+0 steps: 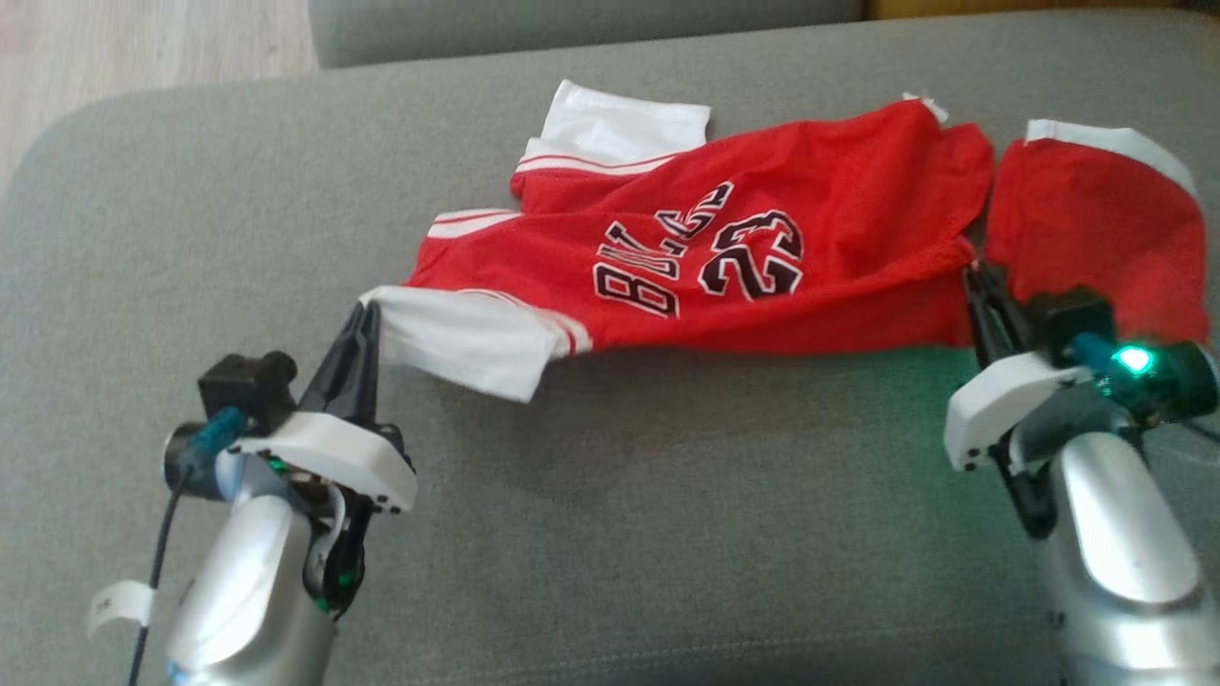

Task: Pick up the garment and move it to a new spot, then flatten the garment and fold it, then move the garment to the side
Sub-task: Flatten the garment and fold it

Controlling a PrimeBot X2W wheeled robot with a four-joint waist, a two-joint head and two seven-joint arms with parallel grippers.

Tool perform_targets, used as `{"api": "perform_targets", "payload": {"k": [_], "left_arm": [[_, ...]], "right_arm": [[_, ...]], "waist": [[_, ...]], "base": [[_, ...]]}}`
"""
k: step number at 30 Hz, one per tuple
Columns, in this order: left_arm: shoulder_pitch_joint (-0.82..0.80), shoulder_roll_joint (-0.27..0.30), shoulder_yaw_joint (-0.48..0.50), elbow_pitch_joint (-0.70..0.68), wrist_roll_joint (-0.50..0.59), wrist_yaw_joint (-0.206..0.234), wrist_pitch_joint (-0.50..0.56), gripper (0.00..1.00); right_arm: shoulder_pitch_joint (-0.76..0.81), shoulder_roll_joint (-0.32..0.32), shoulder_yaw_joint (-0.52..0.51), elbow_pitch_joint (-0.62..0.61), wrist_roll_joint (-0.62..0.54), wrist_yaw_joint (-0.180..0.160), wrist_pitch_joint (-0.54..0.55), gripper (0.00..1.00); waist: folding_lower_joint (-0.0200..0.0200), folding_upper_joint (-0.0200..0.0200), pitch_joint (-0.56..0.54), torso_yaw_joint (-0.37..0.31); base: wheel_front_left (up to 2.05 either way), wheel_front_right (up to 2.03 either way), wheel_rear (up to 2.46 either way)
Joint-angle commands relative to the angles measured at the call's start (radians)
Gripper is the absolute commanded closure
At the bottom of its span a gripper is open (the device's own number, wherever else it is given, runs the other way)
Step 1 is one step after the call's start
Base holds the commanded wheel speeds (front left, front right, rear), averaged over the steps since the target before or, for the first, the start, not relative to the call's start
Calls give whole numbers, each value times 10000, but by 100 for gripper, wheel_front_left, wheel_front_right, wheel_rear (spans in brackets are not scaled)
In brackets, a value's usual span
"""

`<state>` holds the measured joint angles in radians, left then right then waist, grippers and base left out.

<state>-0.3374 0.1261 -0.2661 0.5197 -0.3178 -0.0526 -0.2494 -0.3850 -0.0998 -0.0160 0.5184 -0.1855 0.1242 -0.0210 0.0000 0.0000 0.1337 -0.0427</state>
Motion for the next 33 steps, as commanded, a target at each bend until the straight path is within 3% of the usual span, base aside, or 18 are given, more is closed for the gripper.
{"api": "perform_targets", "payload": {"k": [1, 6, 10, 16, 22, 28, 33], "left_arm": [[-351, 312, 509, -465, 141, 50, -124, 100], [-650, 361, 753, -1110, -24, -70, -124, 100], [-1297, 242, 1196, -1956, -775, -213, 78, 100], [-2795, 184, 2038, -3846, -1939, -11, 1025, 100], [-4074, 215, 2502, -5379, -2549, 480, 1990, 100], [-4016, 289, 2536, -5961, -2762, 806, 2770, 100], [-3665, 467, 2522, -5914, -2856, 941, 3313, 100]], "right_arm": [[-421, -254, 430, -515, 659, 65, 331, 100], [-751, -1096, 1556, -1456, 3354, 65, 1892, 100], [-1221, -1440, 1910, -2655, 6005, 65, 3206, 100], [-2152, -1251, 1711, -3728, 8447, 65, 4443, 100], [-2785, -273, 875, -4111, 9697, 65, 4935, 100], [-2364, 377, 61, -4313, 10696, 65, 5846, 100], [-2111, 477, -259, -4493, 10410, 65, 6506, 100]], "waist": [[0, 0, -188, -83], [0, 0, -577, -116], [0, 0, -984, -93], [0, 0, -1595, 59], [0, 0, -2015, 313], [0, 0, -2176, 471], [0, 0, -2022, 577]], "base": [[0, 0, 0], [0, 0, 0], [0, 0, 0], [0, 0, 0], [0, 0, 0], [0, 0, 0], [0, 0, 0]]}}
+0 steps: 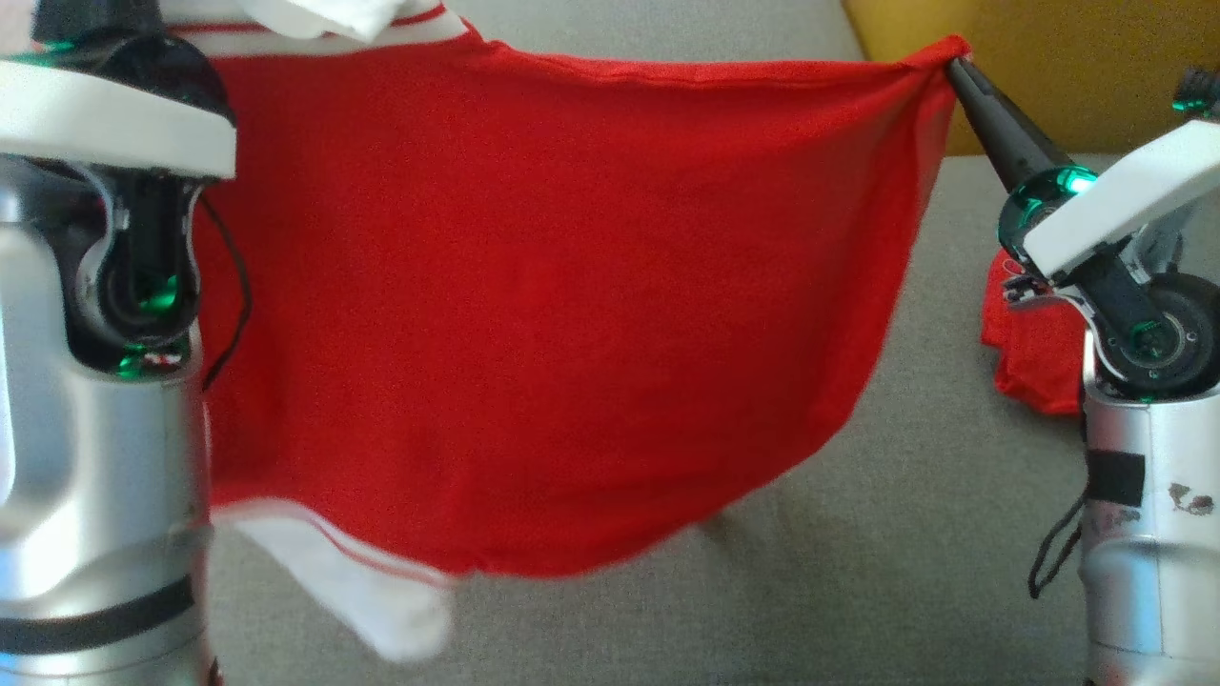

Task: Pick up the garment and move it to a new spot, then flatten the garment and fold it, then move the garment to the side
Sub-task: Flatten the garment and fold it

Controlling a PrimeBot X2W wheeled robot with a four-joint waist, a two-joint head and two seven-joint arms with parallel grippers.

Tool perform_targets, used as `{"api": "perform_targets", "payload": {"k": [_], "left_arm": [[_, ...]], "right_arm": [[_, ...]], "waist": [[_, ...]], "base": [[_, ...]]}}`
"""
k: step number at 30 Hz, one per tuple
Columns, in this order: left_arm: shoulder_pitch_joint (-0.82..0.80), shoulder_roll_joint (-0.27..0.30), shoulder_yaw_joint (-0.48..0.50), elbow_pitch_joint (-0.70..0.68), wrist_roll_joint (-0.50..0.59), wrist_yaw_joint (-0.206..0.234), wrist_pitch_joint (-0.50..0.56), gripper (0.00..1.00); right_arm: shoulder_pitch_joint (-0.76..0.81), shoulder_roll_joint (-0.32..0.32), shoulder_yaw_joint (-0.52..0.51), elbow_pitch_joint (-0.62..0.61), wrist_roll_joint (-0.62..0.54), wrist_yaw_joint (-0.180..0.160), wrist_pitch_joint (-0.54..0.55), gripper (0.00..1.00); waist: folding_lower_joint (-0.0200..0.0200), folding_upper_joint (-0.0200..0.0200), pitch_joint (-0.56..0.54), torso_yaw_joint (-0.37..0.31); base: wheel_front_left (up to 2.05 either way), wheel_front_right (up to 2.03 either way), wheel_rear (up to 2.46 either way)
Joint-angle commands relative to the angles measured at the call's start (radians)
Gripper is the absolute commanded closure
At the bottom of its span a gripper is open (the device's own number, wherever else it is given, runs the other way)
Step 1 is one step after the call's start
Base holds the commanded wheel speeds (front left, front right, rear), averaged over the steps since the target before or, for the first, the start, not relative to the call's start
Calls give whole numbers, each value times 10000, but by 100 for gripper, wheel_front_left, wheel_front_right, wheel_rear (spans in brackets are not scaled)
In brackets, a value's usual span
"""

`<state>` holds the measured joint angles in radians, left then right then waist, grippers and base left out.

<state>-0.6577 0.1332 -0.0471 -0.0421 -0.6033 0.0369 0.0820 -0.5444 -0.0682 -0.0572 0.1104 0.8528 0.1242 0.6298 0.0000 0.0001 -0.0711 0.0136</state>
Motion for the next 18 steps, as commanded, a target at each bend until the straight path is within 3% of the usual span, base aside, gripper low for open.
{"api": "perform_targets", "payload": {"k": [1, 9, 13, 18], "left_arm": [[-499, 423, 358, -132, -82, 64, 135, 100], [-2231, 906, 583, 2669, -294, 9, 551, 100], [-3983, 1063, 680, 4259, -224, -96, 110, 100], [-6350, 1203, 740, 5829, -5, -455, -1219, 100]], "right_arm": [[-609, 166, 106, -356, -110, 65, 98, 100], [-2875, 177, 628, 1812, -1001, 65, -285, 100], [-4885, 178, 969, 3445, -1968, 65, -1527, 100], [-7448, 178, 1088, 5407, -2927, 65, -3816, 100]], "waist": [[0, -1, 88, 27], [0, -1, 1204, -24], [0, -1, 2249, -12], [0, -1, 3520, 161]], "base": [[0, 0, 0], [0, 0, 0], [0, 0, 0], [0, 0, 0]]}}
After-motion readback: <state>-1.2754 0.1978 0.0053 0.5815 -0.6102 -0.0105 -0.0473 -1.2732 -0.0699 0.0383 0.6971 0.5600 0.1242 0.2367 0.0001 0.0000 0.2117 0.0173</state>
